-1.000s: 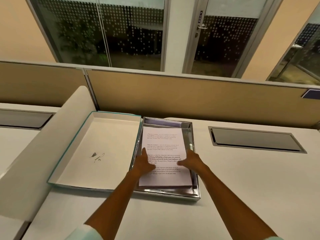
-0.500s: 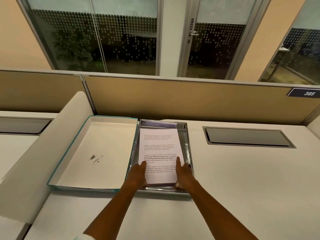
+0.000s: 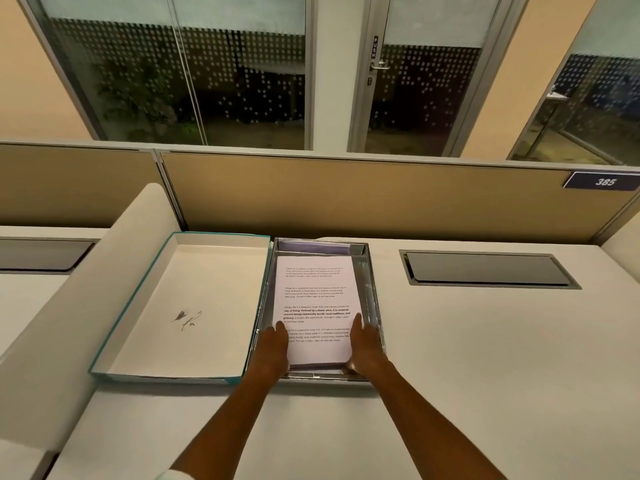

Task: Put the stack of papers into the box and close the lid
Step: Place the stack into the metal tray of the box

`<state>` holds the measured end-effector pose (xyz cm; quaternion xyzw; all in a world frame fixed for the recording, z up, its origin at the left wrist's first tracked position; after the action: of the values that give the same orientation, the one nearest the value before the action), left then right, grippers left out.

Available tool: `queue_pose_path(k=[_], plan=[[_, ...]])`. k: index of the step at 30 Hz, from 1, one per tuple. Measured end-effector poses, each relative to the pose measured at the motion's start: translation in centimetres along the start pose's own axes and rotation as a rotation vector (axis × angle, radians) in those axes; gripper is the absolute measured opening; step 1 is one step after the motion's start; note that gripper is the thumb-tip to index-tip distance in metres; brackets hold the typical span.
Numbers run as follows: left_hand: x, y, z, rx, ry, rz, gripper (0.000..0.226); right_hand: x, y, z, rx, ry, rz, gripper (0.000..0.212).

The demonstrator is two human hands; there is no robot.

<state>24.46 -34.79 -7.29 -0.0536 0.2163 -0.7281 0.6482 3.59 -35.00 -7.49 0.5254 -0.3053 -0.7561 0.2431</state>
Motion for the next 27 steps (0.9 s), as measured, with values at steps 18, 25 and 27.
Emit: queue_pose_path(k=[18,25,27], plan=[[-0.2,-0.2,0.2,-0.124,-0.067,0.032,0.062,-2.3,-1.6,-0.5,-0.491,-0.054,0.130,0.079],[-0.3,0.0,0.1,-0.138,-0.063,0.014,0.066,-1.1,-1.4,-0.4,-0.348,-0.086,0.218,0.013],[-0.3,0.0,0.0,-0.135,-0.069,0.012,0.067,-1.0,-1.4,-0.4,-0.312,-0.040,0.212,0.016]])
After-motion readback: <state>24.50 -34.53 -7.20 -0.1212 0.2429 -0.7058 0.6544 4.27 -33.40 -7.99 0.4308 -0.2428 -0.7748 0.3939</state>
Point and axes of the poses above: each hand's wrist, its own x-axis towards the middle knuckle, its own z-axis out of the back of the hand, y = z × x, the point moved 8 cm from there along x, towards the middle knuckle, and after that the axes turned 7 degrees about -z, right-handed, at the moved point
